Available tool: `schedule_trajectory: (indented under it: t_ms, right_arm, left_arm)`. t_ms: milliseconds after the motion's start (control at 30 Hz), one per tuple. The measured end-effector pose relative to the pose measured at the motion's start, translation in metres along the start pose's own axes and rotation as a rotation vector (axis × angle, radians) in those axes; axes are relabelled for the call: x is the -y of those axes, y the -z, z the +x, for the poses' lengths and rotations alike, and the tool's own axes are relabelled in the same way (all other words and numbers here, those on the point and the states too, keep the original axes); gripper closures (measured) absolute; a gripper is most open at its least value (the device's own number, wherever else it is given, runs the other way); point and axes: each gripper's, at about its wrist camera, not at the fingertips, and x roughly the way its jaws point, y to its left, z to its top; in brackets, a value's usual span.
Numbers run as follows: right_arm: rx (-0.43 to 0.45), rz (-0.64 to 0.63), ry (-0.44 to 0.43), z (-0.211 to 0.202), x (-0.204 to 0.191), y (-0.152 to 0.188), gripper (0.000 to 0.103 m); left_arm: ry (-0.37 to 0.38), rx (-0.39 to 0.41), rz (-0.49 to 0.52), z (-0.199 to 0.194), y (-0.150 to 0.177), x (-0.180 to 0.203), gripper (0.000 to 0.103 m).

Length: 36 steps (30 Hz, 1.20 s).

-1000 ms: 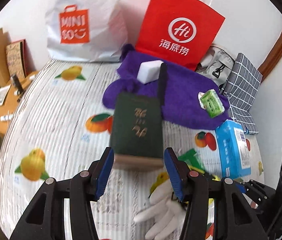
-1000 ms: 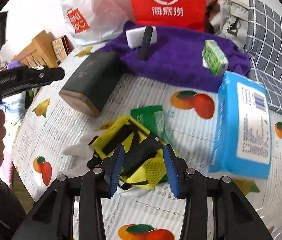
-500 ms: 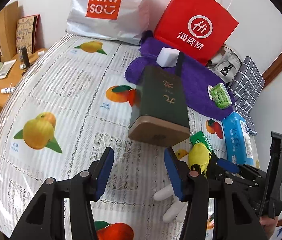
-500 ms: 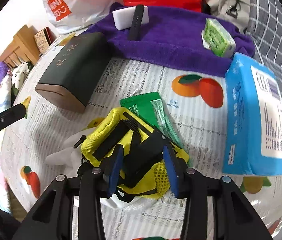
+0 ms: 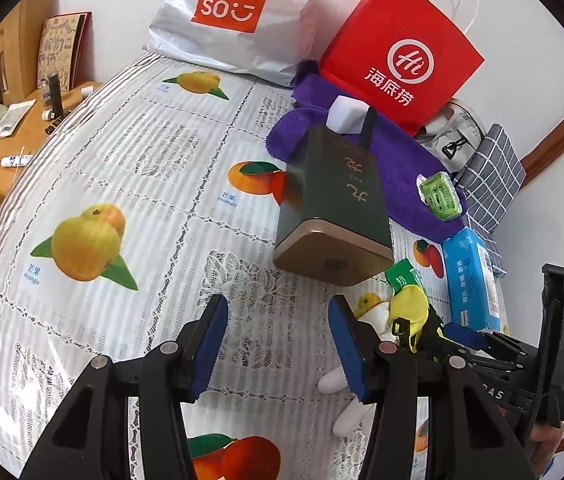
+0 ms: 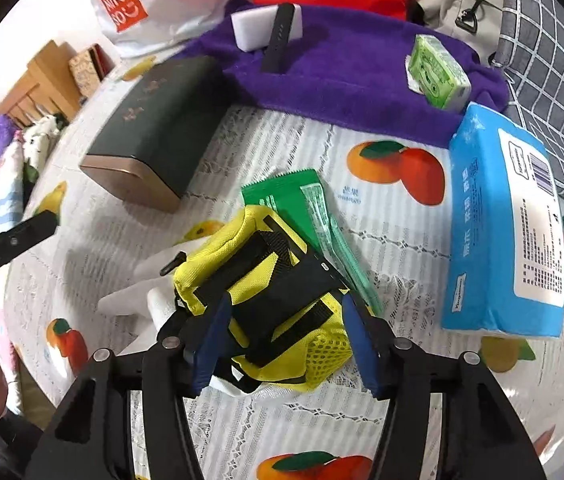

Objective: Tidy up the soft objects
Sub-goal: 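Grasp the yellow mesh bag by its black strap with the right tool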

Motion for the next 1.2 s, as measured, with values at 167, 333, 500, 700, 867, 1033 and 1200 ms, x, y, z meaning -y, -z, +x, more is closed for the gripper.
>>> schedule_trajectory:
  t_ms: [167,333,500,700,867,1033,1200]
  right_arm:
    - [0.018,0.027,0.008,0.008,0.001,-0.001,0.047]
    - [0.091,-0.060,-0.012,0.003,-0.009,0.001,0.094]
    - [0.117,-0.063,-0.013,-0.001,-0.011,0.002,0.096]
    - [0.208,-0.017,-0.057,-0.031,-0.003,0.002,0.098]
    - [0.281,0.003,-0.078,-0.055,0.003,0.007,0.099]
    - [0.323,0.001,-0.123,-0.067,0.007,0.013,0.100]
    - [0.254,0.004,-0.133,-0.048,0.017,0.021,0.098]
  left_arm:
    - [0.014,0.000,-0.011,-0.001,0.001,-0.006,0.053]
    - [0.017,-0.006,-0.023,0.000,0.002,-0.012,0.053]
    - [0.014,-0.004,-0.036,-0.003,0.002,-0.019,0.053]
    - [-0.001,-0.011,-0.031,-0.002,0.005,-0.018,0.053]
    - [-0.005,-0.013,0.000,-0.003,0.011,-0.006,0.053]
    - [-0.014,-0.027,0.036,0.001,0.019,0.010,0.053]
    - [-0.031,-0.037,0.073,0.002,0.028,0.027,0.053]
